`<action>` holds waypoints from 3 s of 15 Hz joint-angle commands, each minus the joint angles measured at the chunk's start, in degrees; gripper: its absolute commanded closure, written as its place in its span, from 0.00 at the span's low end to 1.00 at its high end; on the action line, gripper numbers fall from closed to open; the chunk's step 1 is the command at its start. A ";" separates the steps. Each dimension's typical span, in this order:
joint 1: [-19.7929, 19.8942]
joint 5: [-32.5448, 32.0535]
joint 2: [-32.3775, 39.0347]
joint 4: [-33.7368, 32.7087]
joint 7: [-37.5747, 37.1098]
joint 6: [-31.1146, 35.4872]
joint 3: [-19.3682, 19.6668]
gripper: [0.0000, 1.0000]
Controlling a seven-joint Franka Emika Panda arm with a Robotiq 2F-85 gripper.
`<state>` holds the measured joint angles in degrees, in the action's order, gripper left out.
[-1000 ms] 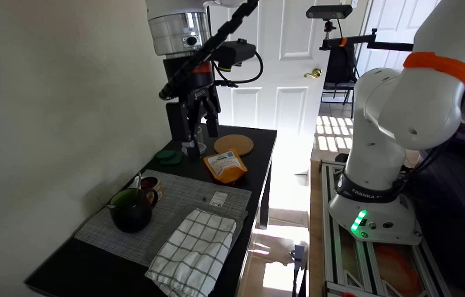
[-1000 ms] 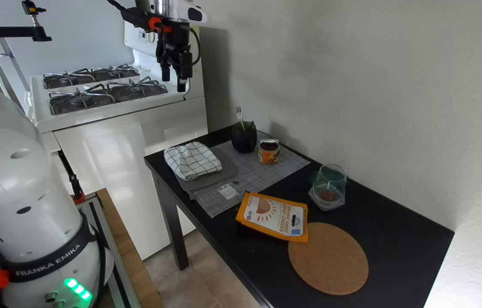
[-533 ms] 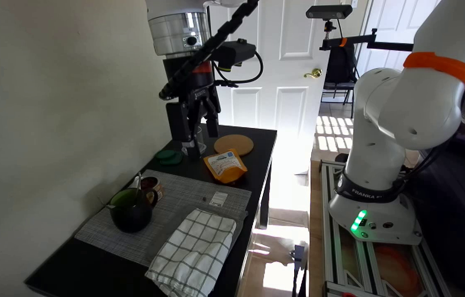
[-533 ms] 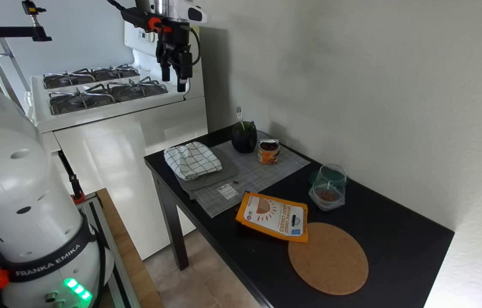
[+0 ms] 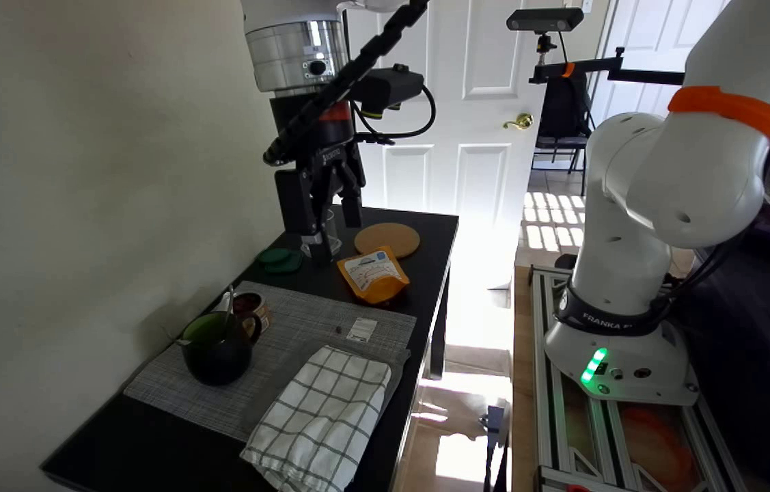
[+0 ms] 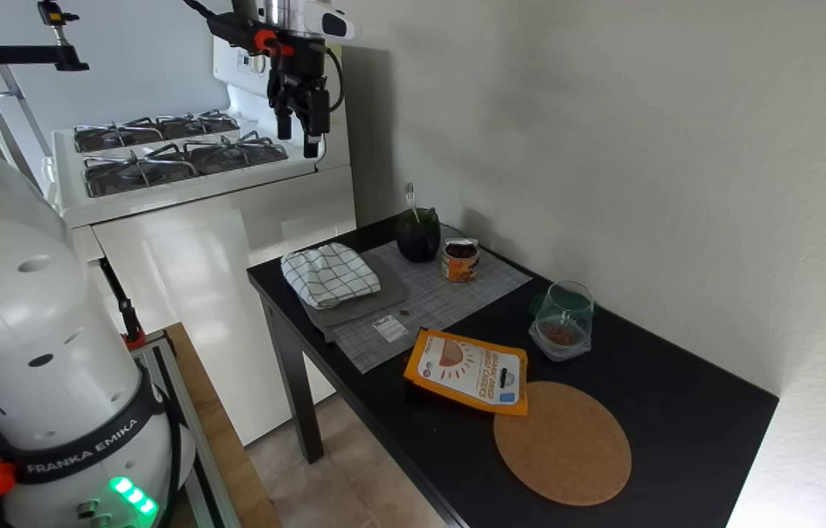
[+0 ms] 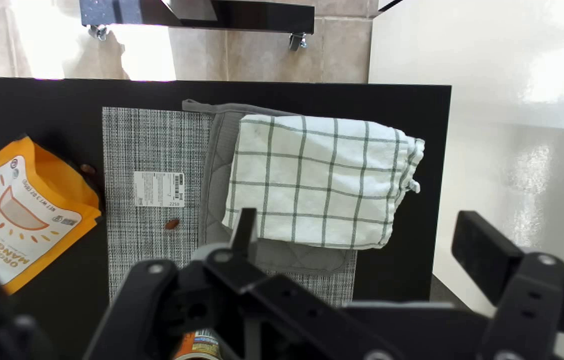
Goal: Put the spoon in the can then remove some contents from the can and put them in the glass cup on the right.
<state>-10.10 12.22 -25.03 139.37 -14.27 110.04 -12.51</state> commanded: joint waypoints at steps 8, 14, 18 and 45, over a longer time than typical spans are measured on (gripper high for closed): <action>0.01 -0.02 0.01 -0.07 0.00 -0.10 0.02 0.00; 0.01 -0.02 0.01 -0.07 0.00 -0.10 0.02 0.00; 0.01 -0.02 0.01 -0.07 0.00 -0.10 0.02 0.00; 5.26 5.23 13.64 -10.25 15.23 3.09 11.88 0.00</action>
<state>-5.68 17.34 -11.32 129.15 0.86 113.27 0.18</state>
